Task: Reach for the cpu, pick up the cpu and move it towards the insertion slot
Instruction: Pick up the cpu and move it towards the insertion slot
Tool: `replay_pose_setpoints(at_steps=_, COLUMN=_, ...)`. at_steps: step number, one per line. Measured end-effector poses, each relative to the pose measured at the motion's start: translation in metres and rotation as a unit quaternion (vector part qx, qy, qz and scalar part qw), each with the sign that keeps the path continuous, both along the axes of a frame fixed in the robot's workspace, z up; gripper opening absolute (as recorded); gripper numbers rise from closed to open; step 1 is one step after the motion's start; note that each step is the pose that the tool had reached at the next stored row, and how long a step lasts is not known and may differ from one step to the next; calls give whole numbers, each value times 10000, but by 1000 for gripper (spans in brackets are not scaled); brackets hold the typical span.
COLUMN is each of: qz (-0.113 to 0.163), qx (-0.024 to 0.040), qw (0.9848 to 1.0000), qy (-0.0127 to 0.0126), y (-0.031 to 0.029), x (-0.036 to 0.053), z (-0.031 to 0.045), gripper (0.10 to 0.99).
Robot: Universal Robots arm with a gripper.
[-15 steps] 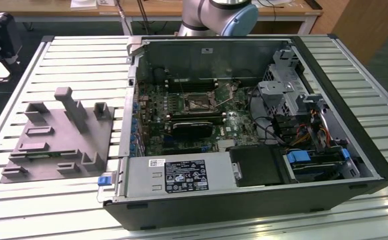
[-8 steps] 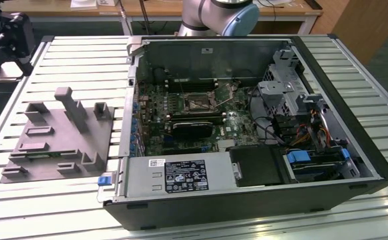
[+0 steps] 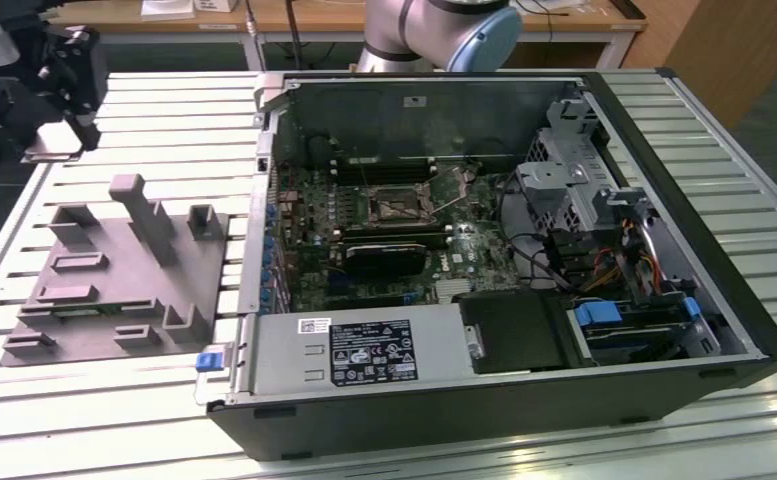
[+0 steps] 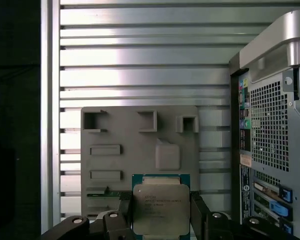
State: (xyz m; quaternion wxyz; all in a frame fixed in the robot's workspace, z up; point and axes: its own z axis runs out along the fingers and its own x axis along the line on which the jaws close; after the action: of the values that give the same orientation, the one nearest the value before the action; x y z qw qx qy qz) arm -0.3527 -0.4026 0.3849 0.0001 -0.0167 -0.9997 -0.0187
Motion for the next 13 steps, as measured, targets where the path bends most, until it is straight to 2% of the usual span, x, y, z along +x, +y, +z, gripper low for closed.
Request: replay_pose_setpoints(at_steps=13, qz=0, qx=0, qw=10000, qy=48, y=0, x=500, z=0, gripper=541)
